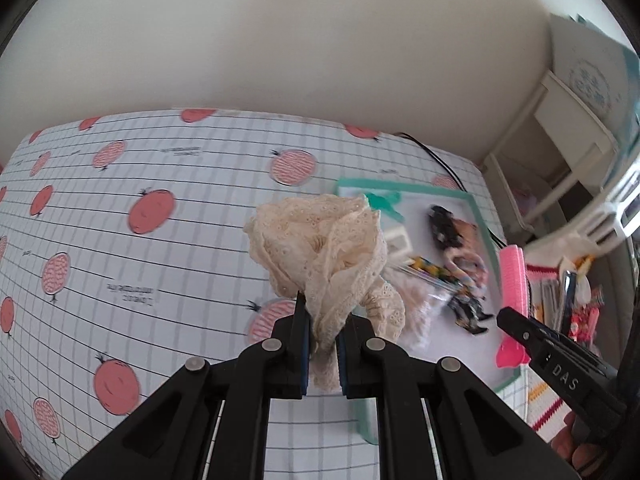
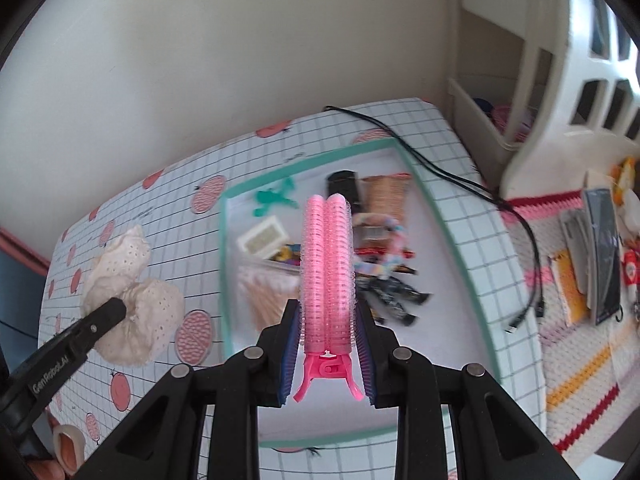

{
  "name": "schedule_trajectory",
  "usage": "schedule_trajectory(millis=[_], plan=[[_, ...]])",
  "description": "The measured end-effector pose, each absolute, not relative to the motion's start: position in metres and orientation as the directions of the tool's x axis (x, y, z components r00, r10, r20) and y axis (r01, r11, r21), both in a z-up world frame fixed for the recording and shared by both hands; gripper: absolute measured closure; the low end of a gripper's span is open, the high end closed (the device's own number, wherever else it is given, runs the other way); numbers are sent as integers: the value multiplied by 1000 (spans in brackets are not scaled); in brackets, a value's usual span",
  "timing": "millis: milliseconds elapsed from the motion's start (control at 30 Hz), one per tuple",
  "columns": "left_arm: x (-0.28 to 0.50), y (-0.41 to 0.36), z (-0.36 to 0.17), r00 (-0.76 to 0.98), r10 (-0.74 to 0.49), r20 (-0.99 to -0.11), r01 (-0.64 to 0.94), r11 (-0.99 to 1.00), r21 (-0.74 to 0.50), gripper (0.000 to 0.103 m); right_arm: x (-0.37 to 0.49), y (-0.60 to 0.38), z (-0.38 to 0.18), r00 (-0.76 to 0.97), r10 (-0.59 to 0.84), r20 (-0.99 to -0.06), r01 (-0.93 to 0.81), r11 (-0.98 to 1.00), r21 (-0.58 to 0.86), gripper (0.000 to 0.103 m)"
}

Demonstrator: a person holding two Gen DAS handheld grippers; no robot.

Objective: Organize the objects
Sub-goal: 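Lift the scrunchie and pink clip and carry both over the tray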

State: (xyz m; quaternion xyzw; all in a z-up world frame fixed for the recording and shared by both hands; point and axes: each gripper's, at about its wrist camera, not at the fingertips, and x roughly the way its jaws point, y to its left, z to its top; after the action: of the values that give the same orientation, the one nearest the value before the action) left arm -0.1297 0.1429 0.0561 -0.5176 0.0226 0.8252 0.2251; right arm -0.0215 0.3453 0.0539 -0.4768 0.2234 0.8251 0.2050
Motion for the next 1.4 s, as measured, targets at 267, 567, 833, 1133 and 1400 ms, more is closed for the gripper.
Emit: schedule_trajectory(millis=[267, 567, 833, 1133, 1400], plan=[[-104, 176, 58, -333, 370, -867, -460, -867, -193, 92, 6, 370, 52, -446, 142, -884, -585, -794, 168, 75], [-95, 195, 43, -286, 359, -889, -490, -852, -186, 92, 11, 376, 39, -428, 133, -894, -587, -793, 163, 74], [-92, 212, 8, -203, 321, -925, -508, -842, -181, 92, 9, 379, 7, -366, 101, -925, -588, -796, 145, 74], [-91, 221, -17, -141, 293, -946, -521, -834, -181, 92, 7, 378, -13, -336, 76, -939, -590, -794, 147, 74], [-93, 225, -30, -118, 280, -953, -519, -835, -182, 91, 1, 376, -23, -329, 64, -942, -580, -801, 148, 74]])
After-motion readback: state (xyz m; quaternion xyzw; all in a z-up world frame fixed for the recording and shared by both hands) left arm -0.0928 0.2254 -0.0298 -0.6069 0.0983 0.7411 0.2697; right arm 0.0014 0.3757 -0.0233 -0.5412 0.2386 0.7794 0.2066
